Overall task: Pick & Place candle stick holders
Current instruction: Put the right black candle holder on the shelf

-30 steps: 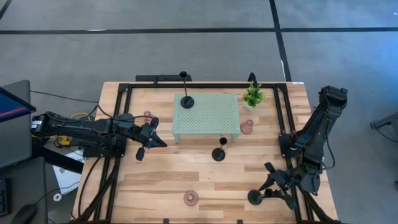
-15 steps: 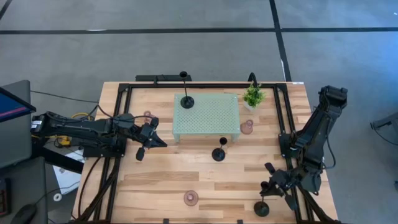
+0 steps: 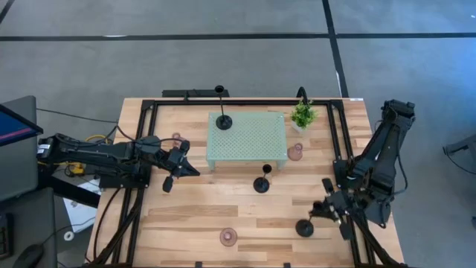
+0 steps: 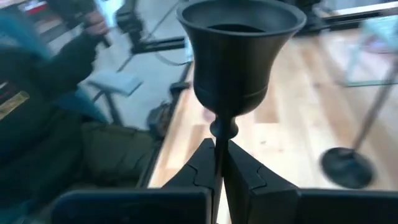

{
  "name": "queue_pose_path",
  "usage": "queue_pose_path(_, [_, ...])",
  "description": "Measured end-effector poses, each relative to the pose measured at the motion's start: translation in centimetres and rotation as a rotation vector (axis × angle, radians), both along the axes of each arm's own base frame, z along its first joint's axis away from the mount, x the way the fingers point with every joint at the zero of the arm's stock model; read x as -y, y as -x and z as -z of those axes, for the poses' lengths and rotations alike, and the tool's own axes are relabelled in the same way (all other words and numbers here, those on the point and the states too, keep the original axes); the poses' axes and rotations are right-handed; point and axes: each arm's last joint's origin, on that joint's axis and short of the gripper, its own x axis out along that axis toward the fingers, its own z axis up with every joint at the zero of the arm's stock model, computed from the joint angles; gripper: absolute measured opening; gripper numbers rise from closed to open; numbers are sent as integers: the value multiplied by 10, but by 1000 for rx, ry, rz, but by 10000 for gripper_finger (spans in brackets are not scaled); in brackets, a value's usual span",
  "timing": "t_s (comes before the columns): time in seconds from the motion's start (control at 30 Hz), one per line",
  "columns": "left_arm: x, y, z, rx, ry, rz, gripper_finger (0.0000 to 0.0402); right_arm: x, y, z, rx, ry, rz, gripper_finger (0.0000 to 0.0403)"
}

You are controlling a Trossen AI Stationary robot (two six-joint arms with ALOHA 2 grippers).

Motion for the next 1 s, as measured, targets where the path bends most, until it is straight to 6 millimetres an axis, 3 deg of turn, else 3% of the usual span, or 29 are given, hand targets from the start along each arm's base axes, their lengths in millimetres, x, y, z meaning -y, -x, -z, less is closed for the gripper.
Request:
queue_pose_path(0.63, [0,0,0,-1,0,0,10,64,-41,-57,20,73,333,1])
queue_pose_path(1.0, [0,0,1,-11,-1,0,10,105,-57,-79,-1,92,544,0])
